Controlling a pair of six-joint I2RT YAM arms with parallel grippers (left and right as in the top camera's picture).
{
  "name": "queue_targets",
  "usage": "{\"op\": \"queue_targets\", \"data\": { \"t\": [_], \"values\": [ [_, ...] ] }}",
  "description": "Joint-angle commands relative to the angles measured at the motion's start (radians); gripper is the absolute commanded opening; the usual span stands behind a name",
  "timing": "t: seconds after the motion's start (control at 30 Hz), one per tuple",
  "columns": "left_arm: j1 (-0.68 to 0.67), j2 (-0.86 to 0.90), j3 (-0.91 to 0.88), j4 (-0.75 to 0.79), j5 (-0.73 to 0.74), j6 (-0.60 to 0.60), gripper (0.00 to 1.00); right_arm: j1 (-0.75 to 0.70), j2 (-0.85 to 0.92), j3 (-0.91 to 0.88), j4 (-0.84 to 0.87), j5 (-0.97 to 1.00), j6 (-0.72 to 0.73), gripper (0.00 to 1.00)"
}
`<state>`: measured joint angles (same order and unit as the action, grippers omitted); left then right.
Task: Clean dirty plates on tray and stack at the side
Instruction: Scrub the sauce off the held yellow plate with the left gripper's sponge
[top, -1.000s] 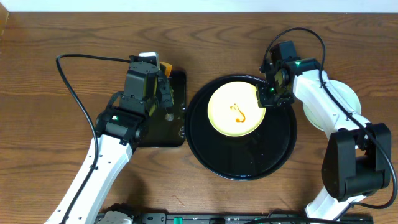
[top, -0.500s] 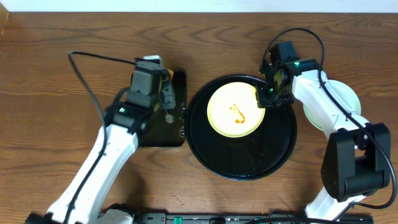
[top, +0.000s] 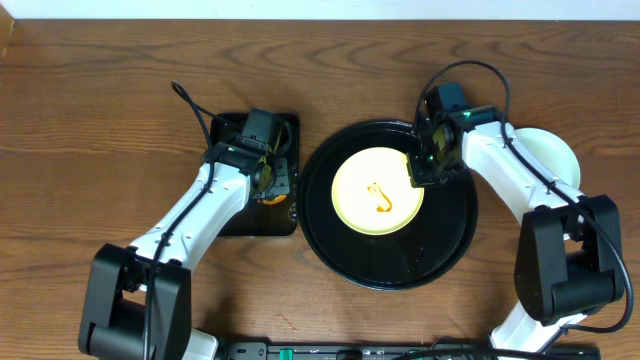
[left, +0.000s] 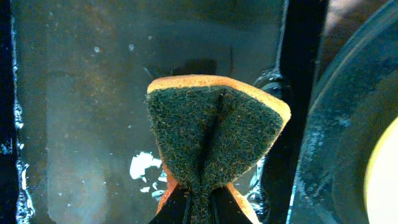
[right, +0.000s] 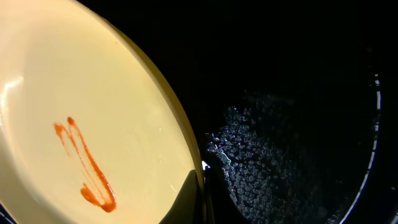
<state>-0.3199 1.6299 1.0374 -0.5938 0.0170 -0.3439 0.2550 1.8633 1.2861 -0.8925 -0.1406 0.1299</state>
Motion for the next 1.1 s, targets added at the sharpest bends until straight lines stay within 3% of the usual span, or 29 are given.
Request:
{"op": "queue_targets", "data": {
  "t": [0.0,0.23,0.43,0.83,1.07],
  "values": [
    [0.0,-0.026,0.001,0.0,0.038,-0.013,0.07,0.009,-0.004,-0.024,0.011,0.001,0.017,0.01],
    [0.0,-0.079,0.008,0.003,0.151,-0.013,0.07,0.027,-0.004,-0.057,0.037,0.002,0.031,0.01],
    [-0.007,-0.108,0.008,0.025,0.355,-0.032,0.08,0.056,-0.004,-0.058,0.048,0.002,0.052,0.01],
    [-0.19,-0.023,0.008,0.122,0.338,-0.16,0.08,0.1,-0.004,-0.127,0.098,0.002,0.196,0.01],
    [-0.308,0.064,0.008,0.226,0.337,-0.271,0.07,0.1,-0.004,-0.171,0.128,0.001,0.199,0.01]
  ]
}}
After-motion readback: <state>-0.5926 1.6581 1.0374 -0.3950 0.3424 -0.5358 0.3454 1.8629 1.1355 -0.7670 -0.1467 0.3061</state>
